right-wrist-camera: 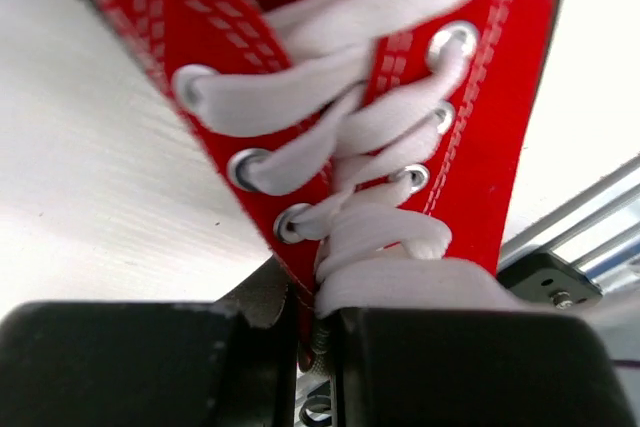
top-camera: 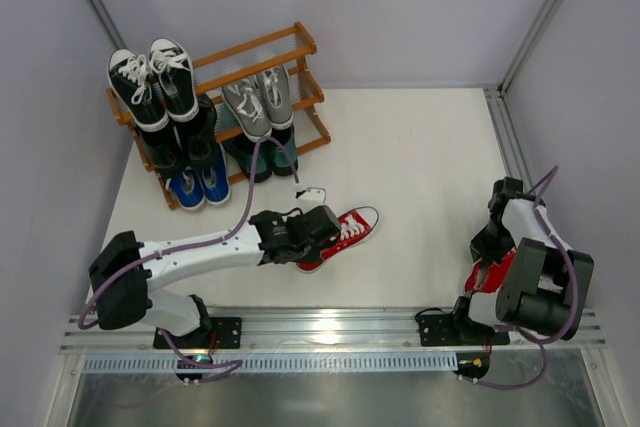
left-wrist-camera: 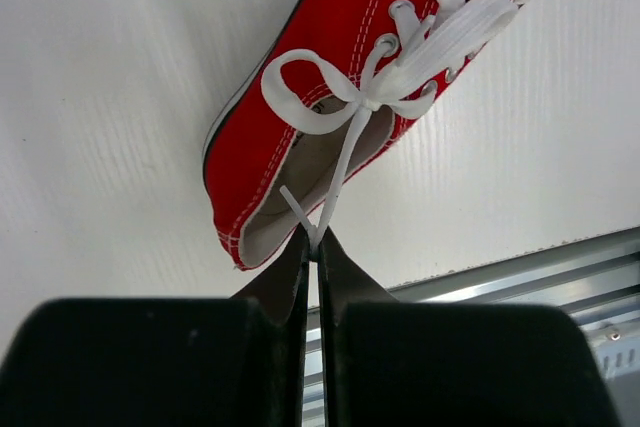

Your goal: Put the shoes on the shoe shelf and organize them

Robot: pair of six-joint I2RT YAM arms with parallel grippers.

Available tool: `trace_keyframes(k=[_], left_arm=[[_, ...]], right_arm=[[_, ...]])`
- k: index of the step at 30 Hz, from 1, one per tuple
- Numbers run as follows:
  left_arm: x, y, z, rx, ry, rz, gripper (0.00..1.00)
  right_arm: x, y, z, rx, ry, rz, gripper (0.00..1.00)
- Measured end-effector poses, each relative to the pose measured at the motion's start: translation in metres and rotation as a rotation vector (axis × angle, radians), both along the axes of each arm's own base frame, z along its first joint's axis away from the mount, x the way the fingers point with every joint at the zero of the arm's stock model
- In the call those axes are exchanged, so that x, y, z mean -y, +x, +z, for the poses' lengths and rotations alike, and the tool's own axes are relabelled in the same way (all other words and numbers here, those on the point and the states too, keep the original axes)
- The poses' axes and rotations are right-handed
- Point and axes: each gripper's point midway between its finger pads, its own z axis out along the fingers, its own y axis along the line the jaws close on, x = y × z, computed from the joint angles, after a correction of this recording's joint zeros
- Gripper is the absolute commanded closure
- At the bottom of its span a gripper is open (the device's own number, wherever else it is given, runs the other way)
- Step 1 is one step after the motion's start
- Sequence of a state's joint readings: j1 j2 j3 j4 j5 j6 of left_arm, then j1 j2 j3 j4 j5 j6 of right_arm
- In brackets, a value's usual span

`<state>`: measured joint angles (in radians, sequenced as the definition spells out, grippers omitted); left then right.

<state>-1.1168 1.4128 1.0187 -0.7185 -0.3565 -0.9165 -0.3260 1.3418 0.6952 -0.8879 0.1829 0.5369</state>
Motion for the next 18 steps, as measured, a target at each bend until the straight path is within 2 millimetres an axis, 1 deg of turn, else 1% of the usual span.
trace_keyframes(k=[2,4,6,10,12,16,18], left_arm=[[0.005,-0.002,0.001,-0.002,-0.025,0.013,1.0],[0.007,-0.002,0.0,-0.003,-0.039,0.037,1.0],[0.004,-0.001,-0.001,0.002,-0.035,0.065,1.0],[-0.016,0.01,0.004,0.043,-0.005,0.141,1.0],[-0.029,0.018,0.007,0.057,-0.018,0.178,1.0],[-0.072,0.037,0.005,0.07,-0.02,0.274,1.0],[-0.087,0.042,0.003,0.072,-0.006,0.303,1.0]], right_arm=[[-0.003,0.002,0.001,0.035,0.006,0.011,0.96],[-0.013,0.006,0.003,0.065,0.021,0.051,0.96],[-0.033,0.013,0.006,0.099,0.059,0.118,0.96],[-0.081,0.027,0.016,0.189,0.159,0.239,0.96],[-0.105,0.031,0.02,0.222,0.216,0.287,0.96],[-0.139,0.03,0.023,0.237,0.287,0.364,0.96],[-0.157,0.028,0.024,0.242,0.32,0.404,0.96]])
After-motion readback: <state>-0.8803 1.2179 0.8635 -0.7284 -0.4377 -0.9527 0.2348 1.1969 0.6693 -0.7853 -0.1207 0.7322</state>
